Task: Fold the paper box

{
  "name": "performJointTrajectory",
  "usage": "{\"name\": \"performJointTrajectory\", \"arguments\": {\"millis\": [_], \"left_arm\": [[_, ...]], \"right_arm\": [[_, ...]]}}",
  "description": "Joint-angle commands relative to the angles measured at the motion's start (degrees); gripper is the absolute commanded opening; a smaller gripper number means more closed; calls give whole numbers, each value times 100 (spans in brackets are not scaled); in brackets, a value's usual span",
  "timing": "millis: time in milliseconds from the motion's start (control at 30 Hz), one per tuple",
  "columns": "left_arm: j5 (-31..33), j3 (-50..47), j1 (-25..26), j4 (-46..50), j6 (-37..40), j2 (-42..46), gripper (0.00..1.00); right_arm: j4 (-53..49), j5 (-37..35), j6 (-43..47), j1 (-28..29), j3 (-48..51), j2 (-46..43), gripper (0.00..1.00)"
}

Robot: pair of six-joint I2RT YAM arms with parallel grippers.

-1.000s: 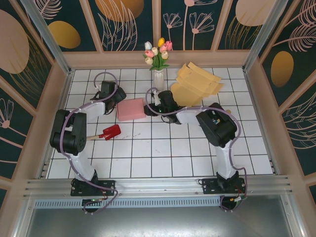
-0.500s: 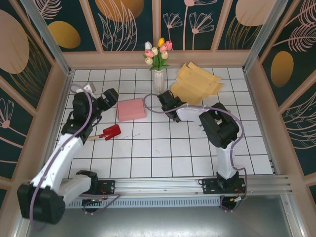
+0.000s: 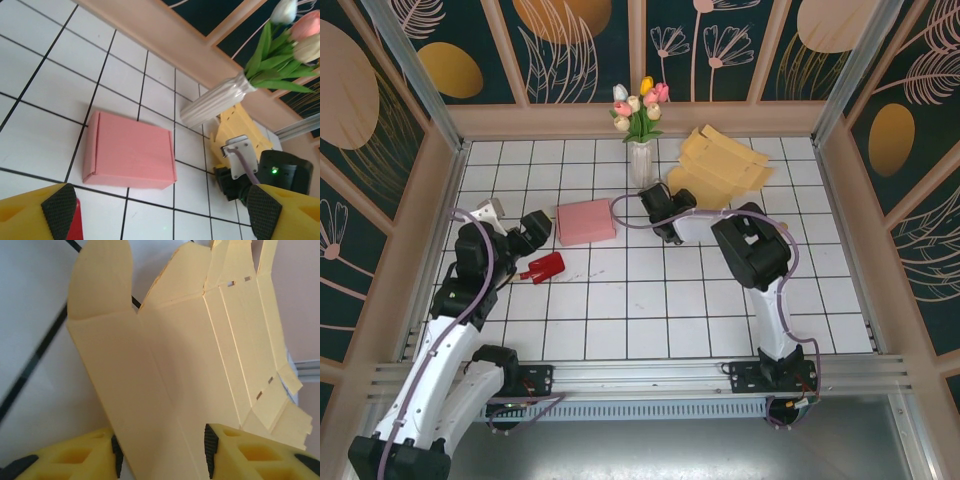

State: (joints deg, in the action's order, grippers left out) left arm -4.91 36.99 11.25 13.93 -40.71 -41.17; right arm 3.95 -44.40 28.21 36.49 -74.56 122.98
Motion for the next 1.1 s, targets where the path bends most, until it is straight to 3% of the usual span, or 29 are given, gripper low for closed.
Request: {"name": "performJointTrajectory", "arguments": {"millis": [0, 100, 300, 500, 600, 733, 867, 967, 1000, 1033, 1067], "left_arm": [[18, -109, 0, -60, 109, 19, 90], [71, -216, -5, -132, 93, 45, 90], [136, -439, -1, -366, 32, 35, 90], [244, -548, -1, -419, 33, -2, 90], [516, -655, -5, -448, 10, 71, 89], [580, -668, -3, -453, -5, 8, 89], [486, -701, -4, -479, 0, -6, 89], [449, -752, -4, -547, -17, -13, 88], [411, -771, -2, -577, -19, -37, 88], [349, -794, 0, -615, -21, -77, 88], [281, -799, 0, -644, -17, -145, 87]], "right_arm": [[61, -332, 721, -199, 179, 142, 26], [27, -356, 905, -203, 211, -82, 0], [220, -417, 1516, 140, 864, -1521, 0], [-174, -484, 2691, 1442, 1690, -3450, 0], [-1926, 149, 2428, 2285, 1863, -4179, 0], [-3559, -156, 2079, 3345, 2363, -4712, 0], [-4586, -208, 892, 4274, 2487, -4751, 0], [-4706, -30, 383, 4864, 2657, -4668, 0], [-4694, -24, 292, 4971, 2706, -4629, 2], [-4707, -26, 183, 5014, 2715, -4555, 20], [-4736, -44, 85, 5010, 2702, -4508, 30]]}}
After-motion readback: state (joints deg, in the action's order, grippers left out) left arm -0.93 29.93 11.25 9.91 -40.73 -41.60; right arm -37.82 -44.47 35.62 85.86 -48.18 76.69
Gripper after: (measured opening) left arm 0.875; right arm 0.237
